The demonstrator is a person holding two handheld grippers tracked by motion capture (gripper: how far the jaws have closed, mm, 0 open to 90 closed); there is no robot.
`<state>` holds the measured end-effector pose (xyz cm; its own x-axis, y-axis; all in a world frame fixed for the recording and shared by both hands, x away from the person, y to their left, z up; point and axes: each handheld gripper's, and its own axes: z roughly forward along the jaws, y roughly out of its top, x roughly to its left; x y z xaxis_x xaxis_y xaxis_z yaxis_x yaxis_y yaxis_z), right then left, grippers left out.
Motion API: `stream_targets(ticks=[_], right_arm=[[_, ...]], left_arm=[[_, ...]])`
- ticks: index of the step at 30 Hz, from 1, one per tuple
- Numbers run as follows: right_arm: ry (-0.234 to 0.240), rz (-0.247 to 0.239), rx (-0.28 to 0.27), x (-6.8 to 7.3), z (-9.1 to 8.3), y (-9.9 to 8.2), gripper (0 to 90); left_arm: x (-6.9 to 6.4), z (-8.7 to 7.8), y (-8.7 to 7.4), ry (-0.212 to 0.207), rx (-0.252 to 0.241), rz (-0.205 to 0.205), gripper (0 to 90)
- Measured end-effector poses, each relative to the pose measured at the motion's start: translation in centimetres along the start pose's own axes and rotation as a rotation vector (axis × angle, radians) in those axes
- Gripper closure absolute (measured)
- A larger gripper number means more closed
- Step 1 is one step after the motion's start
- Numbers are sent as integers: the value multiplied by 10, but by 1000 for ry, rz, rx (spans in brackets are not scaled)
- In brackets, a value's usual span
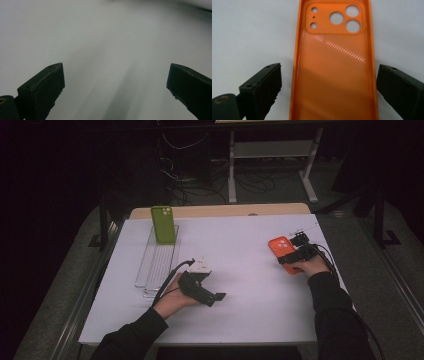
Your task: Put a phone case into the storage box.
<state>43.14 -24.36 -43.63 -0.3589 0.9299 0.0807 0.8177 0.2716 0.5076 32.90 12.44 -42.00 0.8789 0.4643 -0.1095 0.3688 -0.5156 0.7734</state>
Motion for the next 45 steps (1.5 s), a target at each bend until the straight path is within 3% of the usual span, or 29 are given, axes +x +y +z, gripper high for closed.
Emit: stream_targets(ticks=[13, 25, 29, 36, 45], right_arm=[[-37, -27, 59, 2, 3, -4, 130], [-34, -26, 55, 2, 1, -4, 154], [-17, -31, 37, 2, -3, -3, 155], [16, -93, 2, 6, -13, -2, 156], [104, -223, -42, 22, -34, 1, 157]], left_arm=[[0, 0, 0, 1, 9, 8, 9], [1, 0, 0, 2, -2, 2, 9], [1, -1, 3, 3, 14, 19, 9], [2, -5, 12, -3, 23, 46, 9], [7, -15, 26, -10, 57, 96, 9]])
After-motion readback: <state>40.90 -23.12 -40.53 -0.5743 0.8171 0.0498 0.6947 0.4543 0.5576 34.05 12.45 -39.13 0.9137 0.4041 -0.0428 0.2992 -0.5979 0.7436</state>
